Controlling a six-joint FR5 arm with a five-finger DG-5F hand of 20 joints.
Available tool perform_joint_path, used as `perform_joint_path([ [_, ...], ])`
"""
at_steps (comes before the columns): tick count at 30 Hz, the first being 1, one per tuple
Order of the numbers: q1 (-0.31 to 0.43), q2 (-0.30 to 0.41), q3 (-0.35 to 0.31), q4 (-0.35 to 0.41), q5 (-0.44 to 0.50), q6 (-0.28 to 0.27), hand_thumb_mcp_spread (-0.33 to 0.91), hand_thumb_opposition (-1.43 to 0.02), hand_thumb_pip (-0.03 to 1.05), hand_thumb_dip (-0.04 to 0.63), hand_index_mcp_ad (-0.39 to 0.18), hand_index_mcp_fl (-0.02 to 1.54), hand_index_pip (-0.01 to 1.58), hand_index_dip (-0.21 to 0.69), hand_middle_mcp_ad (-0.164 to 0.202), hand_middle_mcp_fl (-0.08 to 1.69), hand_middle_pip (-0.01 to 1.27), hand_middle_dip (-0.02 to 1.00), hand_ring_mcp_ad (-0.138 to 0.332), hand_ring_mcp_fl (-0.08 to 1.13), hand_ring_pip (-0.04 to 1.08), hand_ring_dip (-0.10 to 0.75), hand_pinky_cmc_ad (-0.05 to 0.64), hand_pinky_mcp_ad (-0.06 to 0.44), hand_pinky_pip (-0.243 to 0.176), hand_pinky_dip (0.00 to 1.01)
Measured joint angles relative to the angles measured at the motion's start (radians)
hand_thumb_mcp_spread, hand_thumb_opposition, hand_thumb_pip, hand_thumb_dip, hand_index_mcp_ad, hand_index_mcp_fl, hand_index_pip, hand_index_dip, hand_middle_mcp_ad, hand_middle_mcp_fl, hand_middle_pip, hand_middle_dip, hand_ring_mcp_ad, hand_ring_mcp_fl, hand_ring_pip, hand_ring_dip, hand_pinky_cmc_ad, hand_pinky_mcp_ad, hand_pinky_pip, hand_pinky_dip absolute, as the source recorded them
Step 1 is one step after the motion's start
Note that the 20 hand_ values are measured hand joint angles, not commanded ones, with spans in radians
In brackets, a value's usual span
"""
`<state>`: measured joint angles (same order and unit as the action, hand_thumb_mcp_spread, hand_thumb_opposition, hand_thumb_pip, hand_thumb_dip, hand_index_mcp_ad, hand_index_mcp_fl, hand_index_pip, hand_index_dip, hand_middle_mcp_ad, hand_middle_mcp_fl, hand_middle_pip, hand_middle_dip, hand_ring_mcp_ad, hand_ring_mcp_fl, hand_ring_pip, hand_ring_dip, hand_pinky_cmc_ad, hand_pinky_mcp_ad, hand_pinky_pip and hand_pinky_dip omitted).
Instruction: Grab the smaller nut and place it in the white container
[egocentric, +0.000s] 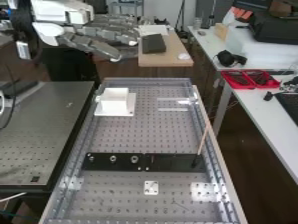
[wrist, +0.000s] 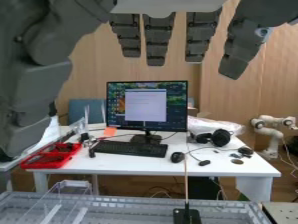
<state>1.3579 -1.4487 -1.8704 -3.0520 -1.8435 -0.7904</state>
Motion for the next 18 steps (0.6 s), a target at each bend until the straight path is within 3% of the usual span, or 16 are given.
perform_joint_path([
  [14,-0.079,0.014,-0.108,0.058,-0.076,-0.016,0.22,-0.74,0.56,0.045,-0.024,0.0,0.09,0.279,0.037,0.01,0.14,0.22,0.171,0.0,0.09,0.101,0.449,0.33,-0.089,0.23],
  [18,-0.11,0.006,-0.135,0.088,-0.098,-0.027,0.25,-0.74,0.61,0.094,-0.023,0.01,0.09,0.279,0.037,0.01,0.14,0.22,0.171,0.0,0.09,0.101,0.452,0.33,-0.089,0.23],
])
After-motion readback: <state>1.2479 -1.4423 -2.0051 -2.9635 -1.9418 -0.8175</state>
